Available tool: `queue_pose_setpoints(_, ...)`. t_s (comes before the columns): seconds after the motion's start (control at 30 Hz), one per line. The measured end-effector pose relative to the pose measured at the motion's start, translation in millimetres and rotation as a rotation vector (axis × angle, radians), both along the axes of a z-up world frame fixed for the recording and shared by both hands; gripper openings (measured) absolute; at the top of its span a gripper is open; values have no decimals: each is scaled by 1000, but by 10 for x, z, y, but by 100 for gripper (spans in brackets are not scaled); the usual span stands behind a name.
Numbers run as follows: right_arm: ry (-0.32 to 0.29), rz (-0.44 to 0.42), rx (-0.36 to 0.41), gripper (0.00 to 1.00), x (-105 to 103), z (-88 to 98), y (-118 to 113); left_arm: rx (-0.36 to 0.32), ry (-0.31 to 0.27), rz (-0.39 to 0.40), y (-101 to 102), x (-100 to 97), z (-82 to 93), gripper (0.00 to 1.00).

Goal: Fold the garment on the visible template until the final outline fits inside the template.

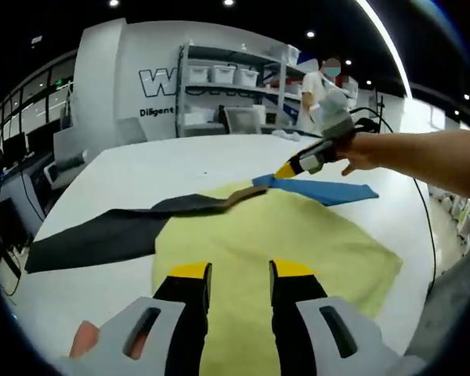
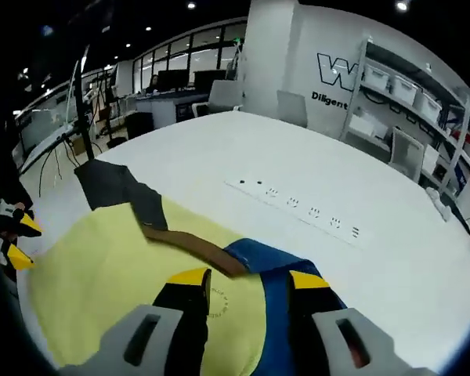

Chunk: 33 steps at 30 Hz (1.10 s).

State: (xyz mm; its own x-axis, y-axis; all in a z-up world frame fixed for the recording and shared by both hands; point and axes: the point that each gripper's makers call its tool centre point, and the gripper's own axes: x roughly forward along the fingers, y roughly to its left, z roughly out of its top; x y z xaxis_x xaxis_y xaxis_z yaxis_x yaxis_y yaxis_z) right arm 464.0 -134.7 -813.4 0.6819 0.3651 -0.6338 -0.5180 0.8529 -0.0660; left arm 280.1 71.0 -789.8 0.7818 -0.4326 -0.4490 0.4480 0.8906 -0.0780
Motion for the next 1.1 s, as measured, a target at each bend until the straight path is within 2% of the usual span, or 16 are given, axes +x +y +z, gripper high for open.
queue_pose_setpoints(0.23, 33, -30, 7, 32, 139, -131, -6, -14, 8, -2, -3, 4, 4, 29)
queue_pose_setpoints(0.57, 125, -129, 111, 29, 204, -350, -31, -21, 28, -8, -15, 2, -26, 27)
queue_pose_setpoints(0.83, 140, -176, 209, 22, 163, -289, 93, -17, 43, -14, -19, -17, -51, 25)
queue_pose_setpoints(1.0, 160, -190, 228, 18, 128, -325, 121, -17, 43, -14, -19, -19, -47, 25)
queue_pose_setpoints(1.1, 160, -191, 225, 10, 118, -316, 123, -15, 46, -11, -9, -19, -53, 24)
